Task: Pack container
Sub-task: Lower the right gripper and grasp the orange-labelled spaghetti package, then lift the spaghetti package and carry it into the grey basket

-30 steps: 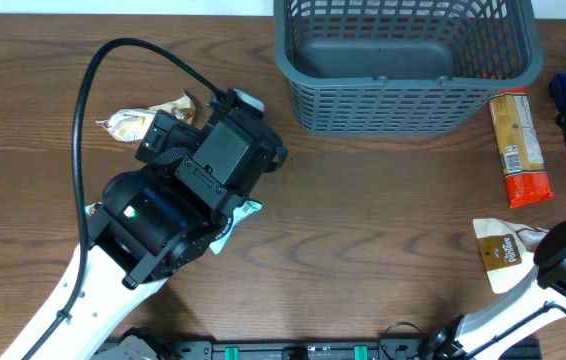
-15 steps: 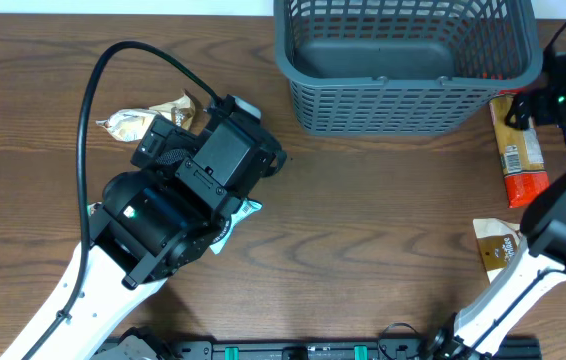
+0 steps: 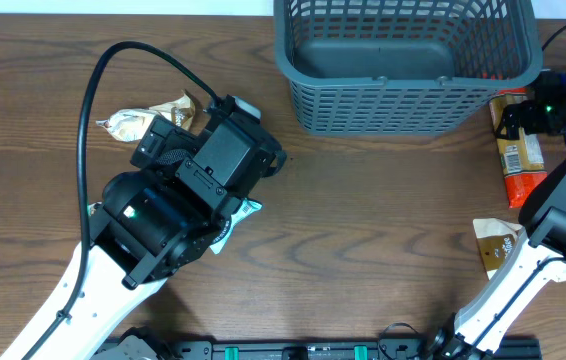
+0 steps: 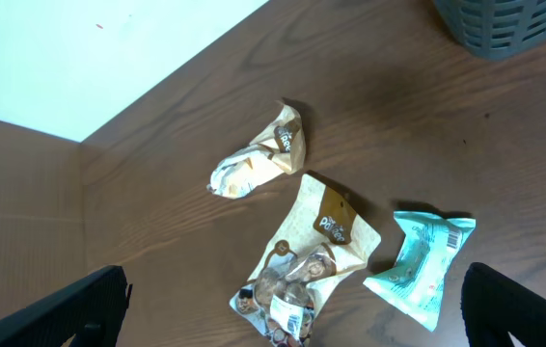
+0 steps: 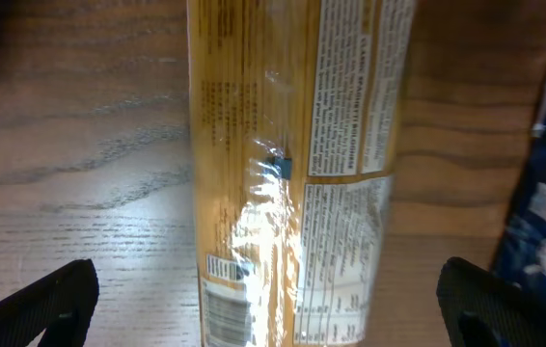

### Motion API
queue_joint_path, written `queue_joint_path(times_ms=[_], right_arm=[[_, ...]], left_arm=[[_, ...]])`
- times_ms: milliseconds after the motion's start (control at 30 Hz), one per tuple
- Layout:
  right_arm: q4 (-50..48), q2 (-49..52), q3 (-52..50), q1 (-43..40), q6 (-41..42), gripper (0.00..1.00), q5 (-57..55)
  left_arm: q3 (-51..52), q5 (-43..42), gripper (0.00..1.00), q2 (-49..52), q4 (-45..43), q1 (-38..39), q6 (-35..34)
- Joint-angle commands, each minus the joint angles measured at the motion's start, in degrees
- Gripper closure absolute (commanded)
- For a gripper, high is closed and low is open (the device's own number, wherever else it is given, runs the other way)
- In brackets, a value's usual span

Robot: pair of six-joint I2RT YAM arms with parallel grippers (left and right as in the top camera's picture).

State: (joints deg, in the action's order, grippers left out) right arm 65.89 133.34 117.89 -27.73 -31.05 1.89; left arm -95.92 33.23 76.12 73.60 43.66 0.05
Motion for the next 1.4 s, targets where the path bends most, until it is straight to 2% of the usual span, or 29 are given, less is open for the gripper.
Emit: queue_joint_path(times_ms=[0, 500, 867, 900, 933, 1000, 1033, 1133, 1167, 1367], right_arm=[[-0.2, 2.8, 0.0, -0.1, 0.2, 0.01, 0.0], [-0.6, 6.5, -0.5, -0.5, 0.4, 0.01, 0.0], [-2.9, 6.6, -4.3, -1.9, 1.2, 0.01, 0.7], [-2.9, 6.6, -4.6, -1.9, 1.2, 0.05, 1.2], [-2.9, 6.6, -4.7, -2.0, 1.2, 0.13, 1.6], [-3.2, 6.6, -4.7, -2.0, 1.6, 0.35, 1.8], [-3.5, 6.6, -4.7, -2.0, 2.3, 0.47, 1.8], [-4.8, 6.6, -4.7, -2.0, 5.4, 0.95, 1.8], [-5.1, 6.6, -4.6, -2.0, 6.4, 0.98, 1.9], [-4.6, 6.5, -2.1, -1.9, 9.7, 0.98, 4.6]], left_arm=[[-0.2, 0.9, 0.01, -0.5, 0.4, -0.2, 0.3], [-0.2, 0.9, 0.01, -0.5, 0.7, -0.2, 0.3], [-0.2, 0.9, 0.01, -0.5, 0.8, -0.2, 0.3], [-0.2, 0.9, 0.01, -0.5, 0.8, -0.2, 0.3], [-0.2, 0.9, 0.01, -0.5, 0.8, -0.2, 0.3], [-0.2, 0.9, 0.01, -0.5, 0.8, -0.2, 0.3], [-0.2, 0.9, 0.01, -0.5, 0.8, -0.2, 0.3], [-0.2, 0.9, 0.01, -0.5, 0.8, -0.2, 0.3], [-0.2, 0.9, 0.01, -0.5, 0.8, -0.2, 0.3], [-0.2, 0.9, 0.01, -0.5, 0.8, -0.2, 0.3]])
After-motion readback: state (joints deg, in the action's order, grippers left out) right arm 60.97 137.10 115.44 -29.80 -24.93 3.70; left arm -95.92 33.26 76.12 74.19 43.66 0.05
